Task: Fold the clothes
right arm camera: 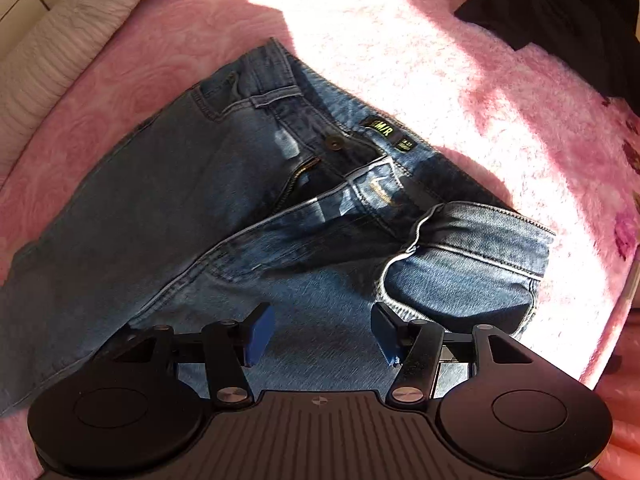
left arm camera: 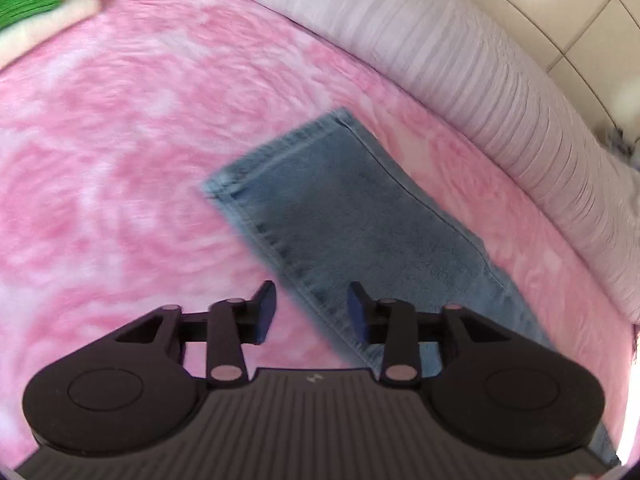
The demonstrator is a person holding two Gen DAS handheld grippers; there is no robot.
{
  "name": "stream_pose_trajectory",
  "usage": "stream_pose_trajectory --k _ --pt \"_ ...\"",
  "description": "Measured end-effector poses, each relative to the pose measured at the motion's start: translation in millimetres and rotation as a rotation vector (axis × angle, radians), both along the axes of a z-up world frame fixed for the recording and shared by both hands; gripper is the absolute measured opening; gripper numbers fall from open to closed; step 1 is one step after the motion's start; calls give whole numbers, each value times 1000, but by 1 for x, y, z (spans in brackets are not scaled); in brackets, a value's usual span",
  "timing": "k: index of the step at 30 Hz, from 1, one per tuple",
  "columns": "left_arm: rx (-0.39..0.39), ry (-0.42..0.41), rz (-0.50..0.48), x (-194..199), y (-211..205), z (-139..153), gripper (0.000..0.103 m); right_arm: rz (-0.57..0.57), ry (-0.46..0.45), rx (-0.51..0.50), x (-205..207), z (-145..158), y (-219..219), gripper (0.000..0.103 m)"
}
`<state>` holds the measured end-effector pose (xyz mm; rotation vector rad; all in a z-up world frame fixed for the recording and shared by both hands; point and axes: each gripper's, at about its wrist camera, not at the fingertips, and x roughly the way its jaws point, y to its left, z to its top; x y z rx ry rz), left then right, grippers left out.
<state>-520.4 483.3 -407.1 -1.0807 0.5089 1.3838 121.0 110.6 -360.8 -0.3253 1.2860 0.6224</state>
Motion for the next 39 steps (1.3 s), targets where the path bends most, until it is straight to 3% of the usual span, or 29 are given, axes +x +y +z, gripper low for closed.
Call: stream_pose_trajectory --k 1,2,4,5,6,7,9,10,14,17,20,25,32,35,37,38,39 --pt "-7 89 -57 13 6 -5 9 1 -9 0 -3 1 -4 58" --pt "-3 236 -127 29 12 -9 8 -5 -18 -6 -4 2 -9 58" --pt "89 483 -261 52 13 -18 8 -23 -34 -28 -4 2 -21 58" --pt "103 585 -268 56 15 -21 11 -40 -43 -42 -3 2 -29 58" --pt "100 621 -235 52 17 -21 20 -58 -52 -54 -2 3 -38 58" --pt "82 577 -189 44 15 -16 25 -75 -62 -61 -1 5 -48 58" --pt "44 480 -94 28 11 -6 15 -103 -84 -70 2 10 -67 58" --pt "25 430 -47 20 9 -1 15 -116 -96 -77 4 11 -76 58" --pt "6 296 -228 40 -52 19 15 -132 -114 -94 12 11 -97 58" --pt "-12 217 -388 77 -116 25 15 -72 -149 -57 21 13 -96 58" --pt "-42 134 -479 121 -176 27 15 43 -191 -9 36 17 -83 58" --pt "-64 92 -495 185 -243 36 15 362 -225 107 73 16 -53 57" --pt "-88 107 -375 256 -304 38 15 796 -97 198 127 -29 -5 57" --pt "-113 119 -344 275 -322 33 15 879 -23 280 145 -46 5 57" --pt "-123 131 -330 284 -333 34 15 937 69 324 150 -52 7 27" --pt "-125 137 -325 288 -339 35 15 972 73 316 150 -53 7 20" --pt "-126 143 -319 291 -344 36 15 1006 54 301 151 -52 6 5"
